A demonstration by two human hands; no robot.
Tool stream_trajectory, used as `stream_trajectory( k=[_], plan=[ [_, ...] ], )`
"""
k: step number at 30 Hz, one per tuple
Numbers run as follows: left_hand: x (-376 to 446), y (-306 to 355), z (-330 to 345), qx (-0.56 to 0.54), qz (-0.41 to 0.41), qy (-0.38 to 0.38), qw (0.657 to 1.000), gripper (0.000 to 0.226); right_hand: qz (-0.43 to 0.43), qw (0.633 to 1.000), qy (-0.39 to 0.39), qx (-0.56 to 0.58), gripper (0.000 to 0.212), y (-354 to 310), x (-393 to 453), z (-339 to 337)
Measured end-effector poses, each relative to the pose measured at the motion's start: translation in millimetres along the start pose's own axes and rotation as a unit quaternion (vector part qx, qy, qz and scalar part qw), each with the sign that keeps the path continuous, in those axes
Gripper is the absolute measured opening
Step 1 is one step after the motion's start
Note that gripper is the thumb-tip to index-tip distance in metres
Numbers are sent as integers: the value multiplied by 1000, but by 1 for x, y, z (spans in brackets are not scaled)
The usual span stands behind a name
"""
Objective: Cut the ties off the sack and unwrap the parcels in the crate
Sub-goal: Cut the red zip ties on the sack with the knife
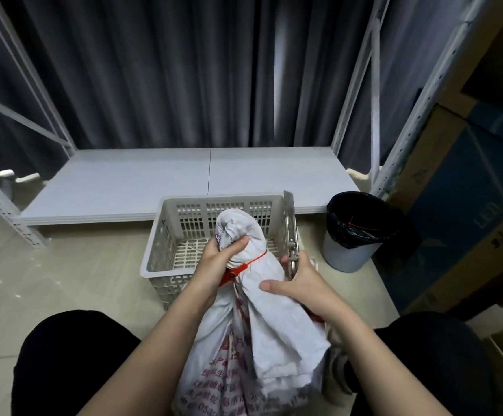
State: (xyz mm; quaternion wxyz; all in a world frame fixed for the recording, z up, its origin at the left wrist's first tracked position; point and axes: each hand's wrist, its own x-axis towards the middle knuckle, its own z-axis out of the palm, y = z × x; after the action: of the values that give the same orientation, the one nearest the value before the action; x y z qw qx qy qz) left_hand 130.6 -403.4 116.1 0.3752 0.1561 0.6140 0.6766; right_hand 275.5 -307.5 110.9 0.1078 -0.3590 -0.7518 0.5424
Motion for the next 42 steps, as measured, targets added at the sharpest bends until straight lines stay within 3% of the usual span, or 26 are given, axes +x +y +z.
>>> stream_trajectory(
  k=[3,5,8,9,11,13,15,17,21,24,28,31,36,40,42],
  plan=[
    [2,0,-10,47,-48,-17,998,21,14,999,14,43,68,15,-4,28],
    [6,4,-16,139,-33,-25,989,31,3,994,53,96,63,16,-3,49],
    [8,14,-25,402,17,52,914,79,-4,984,142,111,57,8,1,77],
    [5,16,-25,448,28,92,889,90,-2,983,169,79,57,4,0,85],
    [-5,16,-19,463,36,112,879,108,0,979,205,11,56,-4,-5,101],
    [-6,8,-16,431,27,128,893,118,-11,973,230,-20,56,-9,-11,114],
    [3,0,-18,360,9,185,914,113,-42,969,241,-39,57,-9,-15,123],
    [9,-3,-21,278,-14,212,937,91,-55,967,243,-54,56,-9,-16,128],
    [17,-12,-30,145,-24,185,972,44,-78,968,230,-58,51,-2,-14,131],
    [28,-18,-40,58,-44,155,985,29,-85,975,205,-9,49,9,-3,137],
    [30,-25,-45,-49,-127,66,988,56,-88,972,200,92,51,23,3,148],
    [39,-29,-49,-92,-150,45,983,46,-104,967,207,110,49,34,14,159],
    [45,-35,-45,-105,-158,49,981,46,-133,965,188,128,43,40,19,159],
    [49,-41,-44,-130,-158,81,975,56,-146,936,240,213,11,35,11,144],
    [53,-44,-44,-141,-151,107,973,70,-122,936,245,221,28,35,7,139]
  ],
)
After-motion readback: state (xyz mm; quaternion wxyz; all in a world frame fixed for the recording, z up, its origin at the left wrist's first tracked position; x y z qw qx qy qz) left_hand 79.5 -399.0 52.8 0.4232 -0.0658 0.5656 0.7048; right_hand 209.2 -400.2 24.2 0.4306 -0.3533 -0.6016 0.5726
